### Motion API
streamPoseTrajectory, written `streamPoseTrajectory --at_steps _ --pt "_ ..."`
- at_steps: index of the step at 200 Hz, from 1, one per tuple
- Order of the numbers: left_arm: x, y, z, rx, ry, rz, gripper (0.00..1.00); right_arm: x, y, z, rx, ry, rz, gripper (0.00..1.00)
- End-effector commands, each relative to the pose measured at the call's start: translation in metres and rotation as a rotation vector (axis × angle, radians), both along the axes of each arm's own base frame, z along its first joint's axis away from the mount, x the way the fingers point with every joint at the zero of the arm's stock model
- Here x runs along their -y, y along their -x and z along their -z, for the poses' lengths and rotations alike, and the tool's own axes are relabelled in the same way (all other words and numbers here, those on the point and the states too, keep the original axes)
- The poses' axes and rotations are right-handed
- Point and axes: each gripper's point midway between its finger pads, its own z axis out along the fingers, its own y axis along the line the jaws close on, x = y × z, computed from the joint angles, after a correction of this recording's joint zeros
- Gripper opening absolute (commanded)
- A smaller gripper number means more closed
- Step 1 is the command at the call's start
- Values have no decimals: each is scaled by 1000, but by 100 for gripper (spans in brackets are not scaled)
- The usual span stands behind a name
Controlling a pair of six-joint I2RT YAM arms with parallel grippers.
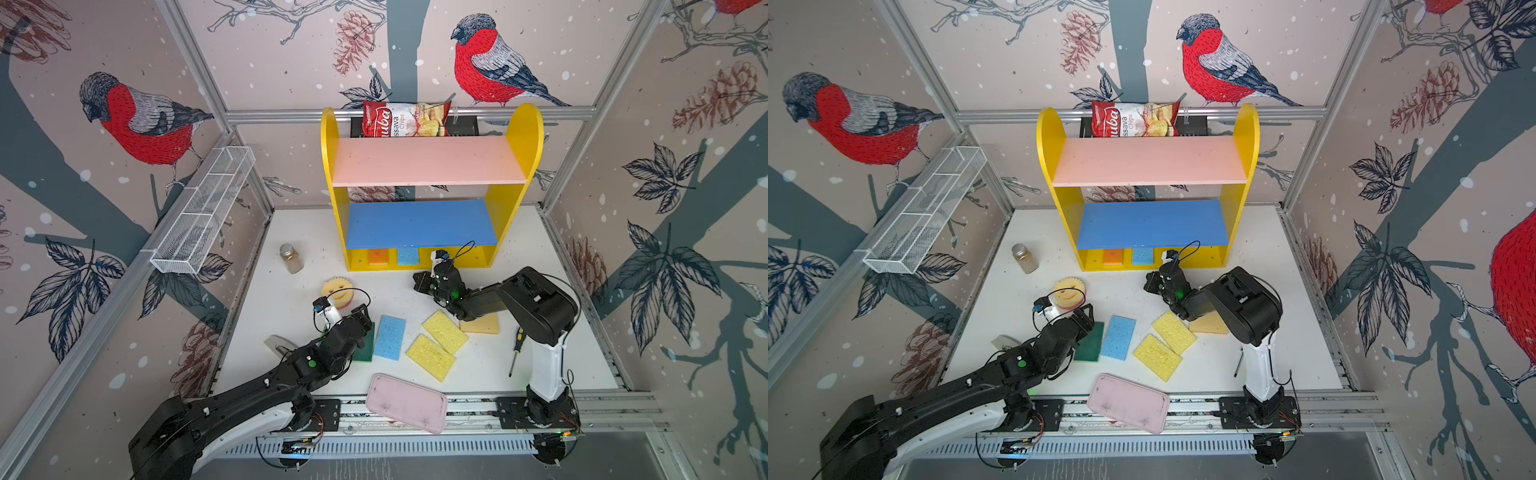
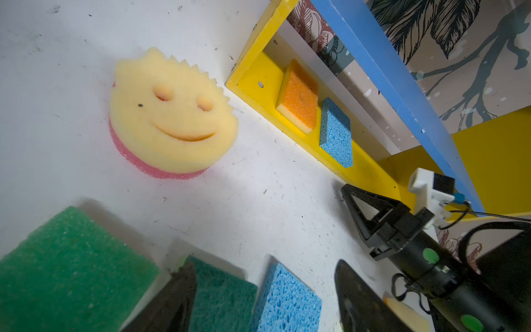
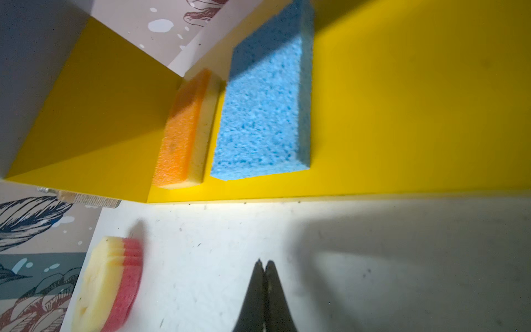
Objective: Place and organize the cleaning sponges onto the shelf
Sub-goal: 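Release the blue sponge and move the right gripper to another blue sponge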
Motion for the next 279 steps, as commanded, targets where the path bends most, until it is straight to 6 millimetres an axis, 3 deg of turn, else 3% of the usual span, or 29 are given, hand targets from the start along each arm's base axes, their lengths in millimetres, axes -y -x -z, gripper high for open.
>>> streamPoseTrajectory --at_steps 1,29,55,73,127,166,186,218,255,279 --pt "-4 1 0 -4 -33 0 75 7 11 -7 25 111 -39 3" --pt "-10 4 1 -10 -37 -12 75 16 27 -24 51 199 -51 7" --pt "-20 6 -5 10 -42 -39 76 36 41 -24 22 256 -27 15" --pt "-29 8 -10 30 -42 -72 77 39 55 -23 17 283 -58 22" --pt "-42 12 -11 51 -22 -102 78 -11 123 0 -49 304 -329 58" --pt "-39 13 -3 27 -27 -92 78 -27 149 13 -127 306 -398 69" --pt "-36 12 -2 26 -22 -88 78 -34 157 24 -163 317 -427 68" --pt "-33 10 -2 23 -32 -80 78 -44 169 35 -185 317 -471 56" --pt "-31 10 0 16 -29 -70 79 -46 168 43 -204 307 -472 24" --pt "-26 9 -1 19 -26 -47 79 -43 157 37 -204 274 -451 11"
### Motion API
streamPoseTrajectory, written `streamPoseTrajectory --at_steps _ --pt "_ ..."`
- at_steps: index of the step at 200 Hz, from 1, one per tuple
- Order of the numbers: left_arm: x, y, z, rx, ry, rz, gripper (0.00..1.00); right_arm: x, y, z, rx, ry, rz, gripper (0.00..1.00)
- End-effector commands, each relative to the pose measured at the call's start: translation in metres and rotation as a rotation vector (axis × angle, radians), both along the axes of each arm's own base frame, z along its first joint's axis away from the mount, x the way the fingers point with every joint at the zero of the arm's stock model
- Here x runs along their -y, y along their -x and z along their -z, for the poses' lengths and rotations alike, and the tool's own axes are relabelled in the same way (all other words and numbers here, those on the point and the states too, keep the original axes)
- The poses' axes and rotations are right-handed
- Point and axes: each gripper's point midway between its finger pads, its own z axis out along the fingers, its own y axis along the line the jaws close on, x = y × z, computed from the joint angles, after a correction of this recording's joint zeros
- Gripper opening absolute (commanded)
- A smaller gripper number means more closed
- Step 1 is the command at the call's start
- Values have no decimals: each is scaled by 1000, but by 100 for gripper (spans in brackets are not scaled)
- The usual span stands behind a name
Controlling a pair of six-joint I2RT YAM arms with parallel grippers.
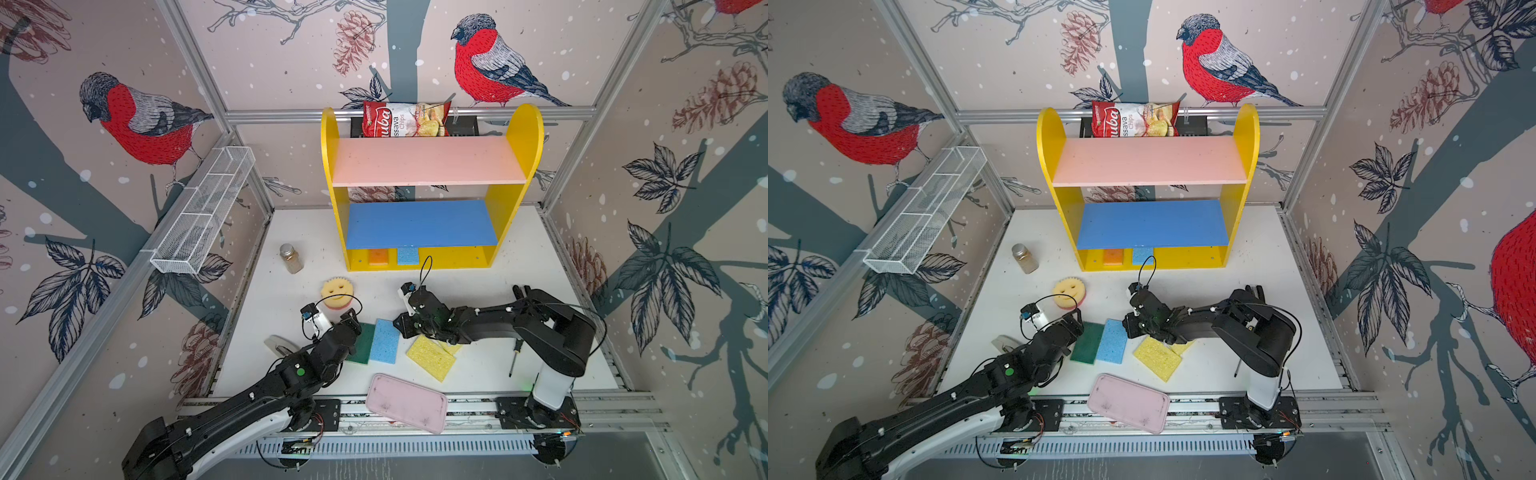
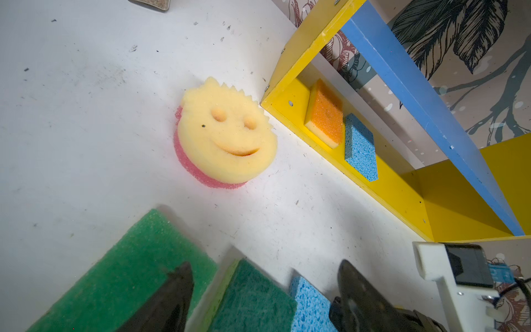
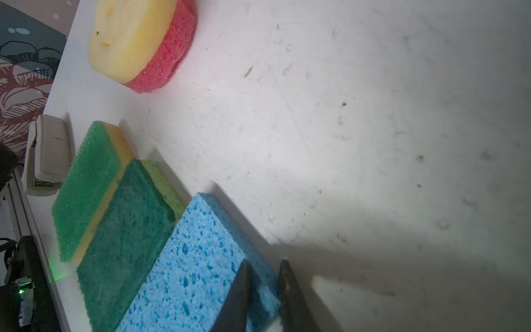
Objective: Place and organize the cleaning sponges onto the shelf
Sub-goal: 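Release the blue sponge and move the right gripper to another blue sponge, then grasp the second blue sponge with the right gripper while the left gripper approaches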
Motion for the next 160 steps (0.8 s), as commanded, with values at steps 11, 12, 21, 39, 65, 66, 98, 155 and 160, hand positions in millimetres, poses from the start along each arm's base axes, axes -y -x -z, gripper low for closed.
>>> streamPoseTrajectory --at_steps 11,12,21,39,65,66,98,155,160 --pt "16 -5 -11 36 21 69 79 11 -8 -1 -31 2 27 7" --pt "17 -6 -11 36 19 73 79 11 -8 -1 -29 1 28 6" --pt "24 -8 -14 47 19 105 79 13 -15 -7 -10 -6 37 4" --pt "36 -11 -17 48 4 153 78 17 -31 -21 29 -14 60 1" --pt "56 -16 -21 47 -22 233 79 25 -52 -43 79 -38 83 1" --pt "57 -16 -21 47 -21 236 80 25 -52 -45 82 -40 83 1" --pt "85 -20 -28 74 -9 358 85 35 -67 -69 135 -59 87 1" --pt "127 -18 -46 139 50 552 89 26 -50 -111 244 -146 -78 0" --pt "130 -18 -47 139 54 562 89 26 -48 -114 253 -154 -93 0"
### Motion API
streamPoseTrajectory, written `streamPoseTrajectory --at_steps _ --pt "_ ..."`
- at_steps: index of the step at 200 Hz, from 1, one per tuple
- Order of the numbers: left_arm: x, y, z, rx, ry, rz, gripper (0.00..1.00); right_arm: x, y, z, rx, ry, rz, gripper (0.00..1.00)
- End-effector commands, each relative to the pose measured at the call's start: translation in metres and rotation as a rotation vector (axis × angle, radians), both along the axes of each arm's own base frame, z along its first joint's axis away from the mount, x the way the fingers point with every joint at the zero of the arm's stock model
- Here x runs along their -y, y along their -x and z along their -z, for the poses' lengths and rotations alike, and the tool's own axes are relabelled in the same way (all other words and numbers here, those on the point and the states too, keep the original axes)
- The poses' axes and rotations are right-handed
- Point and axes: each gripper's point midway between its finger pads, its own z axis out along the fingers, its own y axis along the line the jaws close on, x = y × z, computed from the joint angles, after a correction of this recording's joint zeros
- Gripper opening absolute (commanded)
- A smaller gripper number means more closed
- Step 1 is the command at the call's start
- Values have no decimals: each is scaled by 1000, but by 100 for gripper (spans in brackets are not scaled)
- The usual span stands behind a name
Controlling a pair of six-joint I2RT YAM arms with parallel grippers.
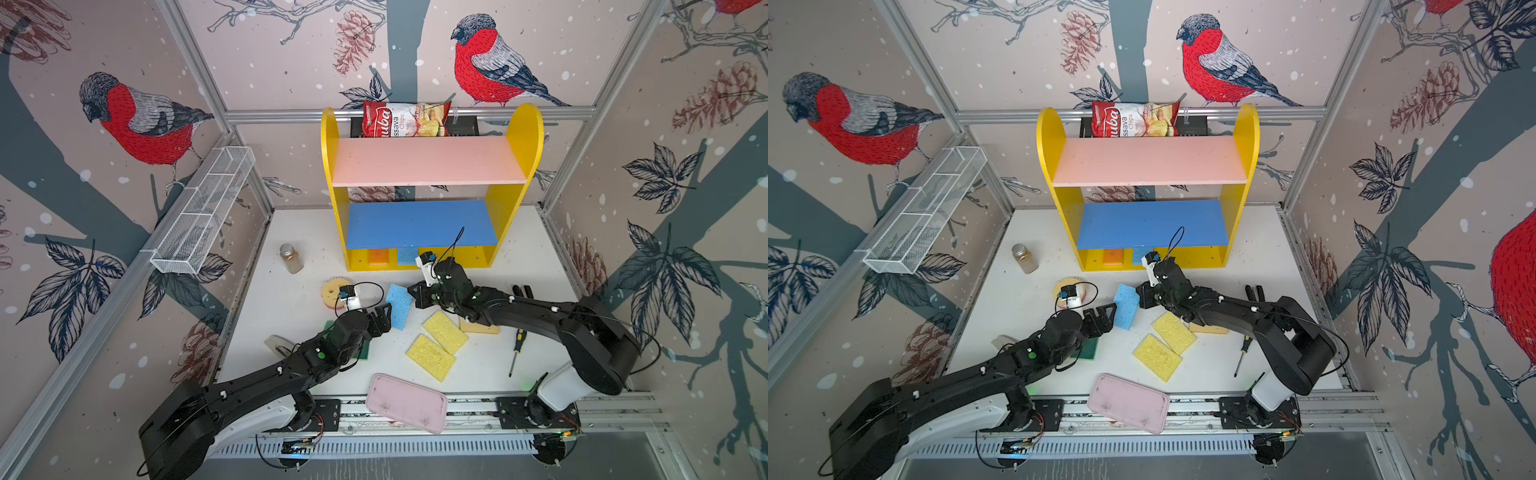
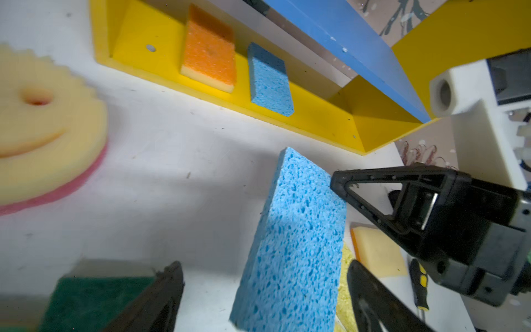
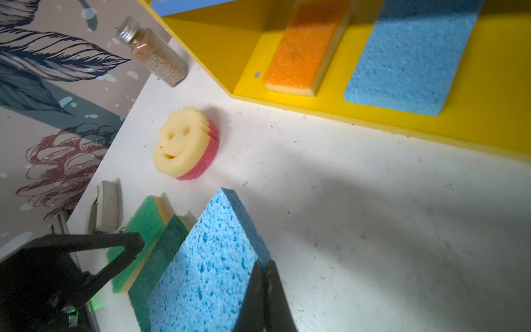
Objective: Place and organize the cleaning sponges onto the shelf
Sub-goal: 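Grasp the second blue sponge with the right gripper while the left gripper approaches, then lift the blue sponge upright with the right gripper while the left gripper draws back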
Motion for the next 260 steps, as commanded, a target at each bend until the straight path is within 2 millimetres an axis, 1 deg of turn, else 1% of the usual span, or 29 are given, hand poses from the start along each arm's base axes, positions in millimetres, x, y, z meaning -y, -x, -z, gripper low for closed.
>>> streamPoseTrajectory --at_steps 1,25,35,42,45,55,63,68,81,93,100,108,120,130,134,141,150,160,169,196,210,235,249,260 --pt "26 -1 -24 68 66 115 89 -7 13 -16 61 -30 -117 0" --pt "37 -1 -23 52 79 152 87 -10 20 -31 95 -60 -171 0" --pt "43 -1 -26 52 92 178 83 -12 22 -36 105 -69 -182 0" --pt "48 0 -28 54 100 198 79 -12 23 -37 110 -71 -187 0" --pt "50 0 -29 56 103 205 76 -12 23 -38 114 -71 -187 0" --pt "55 0 -31 59 110 225 59 -13 23 -39 119 -78 -188 0" --pt "58 0 -33 56 116 234 39 -13 22 -41 120 -84 -182 0" --pt "60 -1 -33 53 118 236 30 -13 22 -40 116 -85 -180 0" --pt "64 -1 -36 48 123 249 11 -14 21 -43 113 -95 -175 0" --pt "66 -2 -38 49 124 254 0 -14 21 -44 113 -102 -170 0" --pt "66 -3 -39 47 122 251 0 -13 21 -45 114 -106 -164 1" --pt "66 -4 -40 48 124 243 0 -12 19 -45 111 -109 -152 7" --pt "65 -6 -41 48 127 233 0 -9 18 -46 97 -121 -135 23" --pt "65 -6 -43 52 130 230 0 -5 17 -48 92 -129 -120 44" --pt "65 -6 -45 56 132 228 0 -2 17 -47 89 -129 -108 50" --pt "64 -7 -47 61 133 222 0 3 15 -50 89 -143 -82 57" --pt "61 -8 -47 65 132 211 0 11 15 -52 80 -174 -55 62" --pt "59 -9 -50 70 138 196 0 18 16 -54 54 -225 -30 65" --pt "57 -9 -51 73 142 187 0 22 20 -58 31 -272 -29 65" --pt "46 -12 -58 94 153 138 0 24 39 -61 -18 -337 -55 65" --pt "39 -14 -62 102 172 110 0 22 51 -63 -42 -373 -80 65" --pt "34 -14 -69 119 200 100 0 16 72 -68 -91 -445 -150 65" --pt "33 -14 -71 120 209 93 0 13 79 -74 -103 -486 -176 65" --pt "32 -14 -71 118 220 88 0 8 83 -74 -118 -494 -186 65"
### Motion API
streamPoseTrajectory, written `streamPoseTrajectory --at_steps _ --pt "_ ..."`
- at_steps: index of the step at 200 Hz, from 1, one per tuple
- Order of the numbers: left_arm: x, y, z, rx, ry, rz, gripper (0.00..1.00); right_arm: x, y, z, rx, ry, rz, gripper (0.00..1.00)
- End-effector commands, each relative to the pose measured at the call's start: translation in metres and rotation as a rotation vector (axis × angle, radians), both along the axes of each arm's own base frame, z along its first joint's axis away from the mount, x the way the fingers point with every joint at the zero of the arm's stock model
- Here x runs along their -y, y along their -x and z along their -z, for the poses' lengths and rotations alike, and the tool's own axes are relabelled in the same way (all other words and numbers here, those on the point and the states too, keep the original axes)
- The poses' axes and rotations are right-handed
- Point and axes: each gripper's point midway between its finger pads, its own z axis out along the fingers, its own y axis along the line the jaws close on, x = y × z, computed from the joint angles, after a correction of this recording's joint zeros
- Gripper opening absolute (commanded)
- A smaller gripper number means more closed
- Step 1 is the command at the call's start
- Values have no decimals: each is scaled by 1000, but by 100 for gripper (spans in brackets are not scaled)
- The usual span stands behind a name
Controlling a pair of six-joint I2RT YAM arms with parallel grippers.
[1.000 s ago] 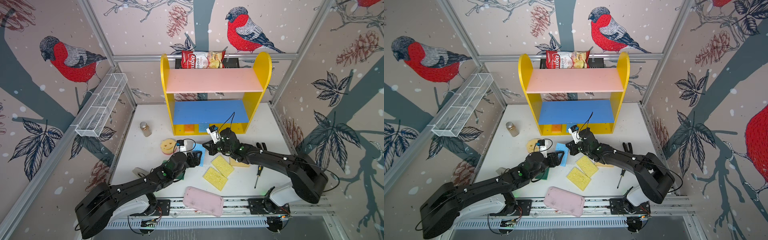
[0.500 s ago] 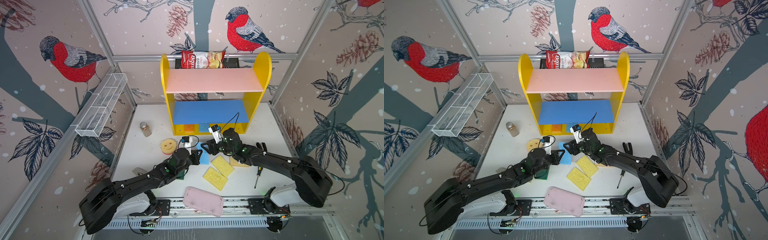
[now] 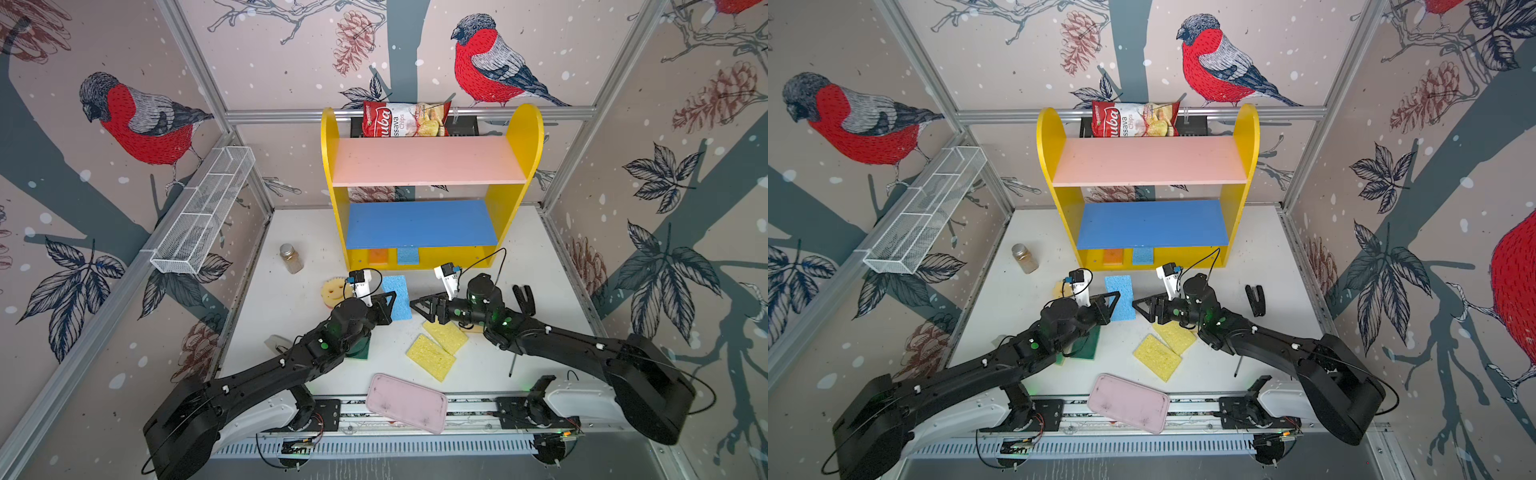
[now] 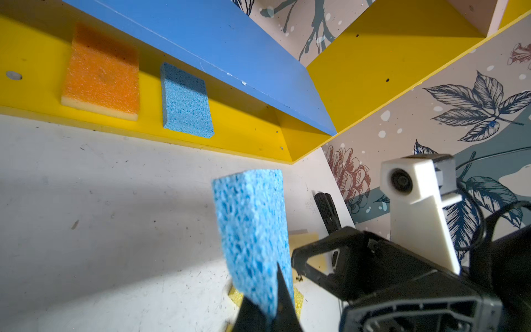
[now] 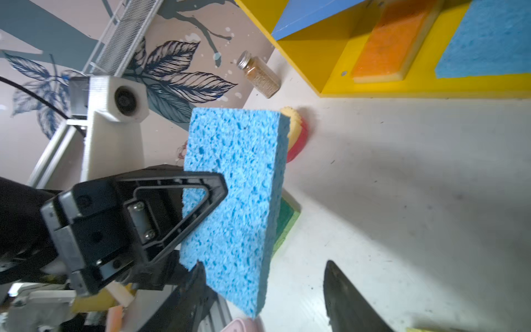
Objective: Place and organize the cleaning sponges onto the shelf
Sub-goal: 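Lift the blue sponge upright with the right gripper while the left gripper draws back, then set the blue sponge upright under the blue shelf beside the other blue sponge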
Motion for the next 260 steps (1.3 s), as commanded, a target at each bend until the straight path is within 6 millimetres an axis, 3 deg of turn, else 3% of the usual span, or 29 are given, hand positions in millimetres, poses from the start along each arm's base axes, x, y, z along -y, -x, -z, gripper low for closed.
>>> streamPoseTrajectory --at_steps 1,79,91,109,119,133,146,173,180,209,234,260 --pt "-2 -4 -12 23 55 -28 0 -12 12 -24 -8 -115 -61 65" --pt "2 0 -22 37 101 3 0 -37 15 -14 -76 -140 -106 54" --pt "1 0 -20 30 102 -3 0 -37 13 -18 -75 -150 -104 41" --pt "-1 1 -20 30 99 -5 0 -38 12 -23 -59 -152 -100 2" --pt "-2 1 -19 29 94 -9 20 -36 8 -21 -47 -128 -85 0" --pt "-6 1 -19 31 84 -23 63 -28 -2 -11 -46 -56 -35 0" --pt "-12 1 -22 37 70 -45 77 -12 -18 5 -48 57 43 0" --pt "-32 2 -26 52 37 -117 89 37 -50 49 -43 353 217 0" --pt "-38 2 -26 55 34 -135 98 50 -57 58 -50 409 251 0" --pt "-54 5 -28 61 31 -176 98 92 -81 77 -38 535 377 0" --pt "-64 8 -27 58 37 -202 98 111 -100 85 -1 599 438 0" --pt "-67 11 -25 49 35 -206 97 112 -119 88 65 650 458 0"
